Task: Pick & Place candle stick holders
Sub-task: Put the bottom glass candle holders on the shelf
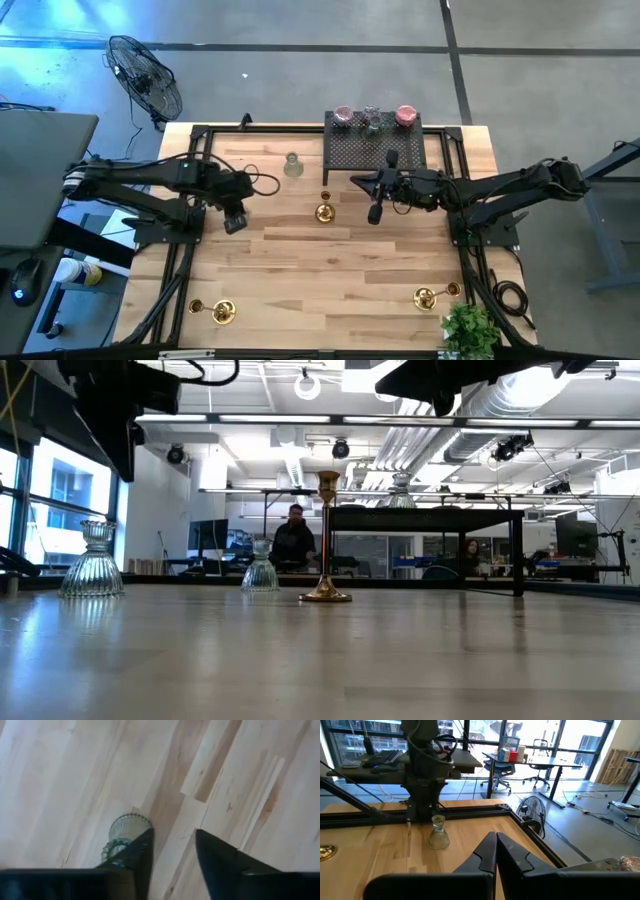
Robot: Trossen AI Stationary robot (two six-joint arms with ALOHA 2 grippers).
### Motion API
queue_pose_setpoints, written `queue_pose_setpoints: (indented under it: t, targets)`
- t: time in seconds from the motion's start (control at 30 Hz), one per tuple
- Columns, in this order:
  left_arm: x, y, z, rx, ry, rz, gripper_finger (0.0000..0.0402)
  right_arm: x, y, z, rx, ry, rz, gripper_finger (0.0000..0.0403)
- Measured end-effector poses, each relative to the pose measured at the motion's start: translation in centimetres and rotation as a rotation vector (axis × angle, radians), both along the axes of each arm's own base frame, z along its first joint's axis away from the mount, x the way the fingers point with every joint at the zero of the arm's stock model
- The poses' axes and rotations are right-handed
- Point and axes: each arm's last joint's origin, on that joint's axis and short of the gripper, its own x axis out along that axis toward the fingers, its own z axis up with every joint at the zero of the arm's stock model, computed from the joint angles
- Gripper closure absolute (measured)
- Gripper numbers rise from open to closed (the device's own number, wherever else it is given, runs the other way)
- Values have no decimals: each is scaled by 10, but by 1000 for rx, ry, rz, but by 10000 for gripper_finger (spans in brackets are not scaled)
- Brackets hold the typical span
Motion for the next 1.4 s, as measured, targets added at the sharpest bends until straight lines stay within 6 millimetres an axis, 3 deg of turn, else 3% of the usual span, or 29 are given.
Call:
queue_pose_setpoints:
  t: [0.23,0.47,0.67,1.03,1.2,1.4]
  targets:
    - [0,2,1,47,97,93,152,0,0,-2,3,18,5,401]
    - [-6,18,-21,42,176,178,93,0,0,-2,1,25,6,401]
    - [-10,32,-29,28,203,212,90,0,0,-3,0,28,11,401]
    - [-12,32,-63,-26,260,207,90,0,0,-3,-1,30,12,401]
    - [-9,33,-66,-13,242,202,90,0,0,-3,-1,33,12,401]
    - [-7,33,-66,-12,220,175,130,0,0,-3,-1,33,12,401]
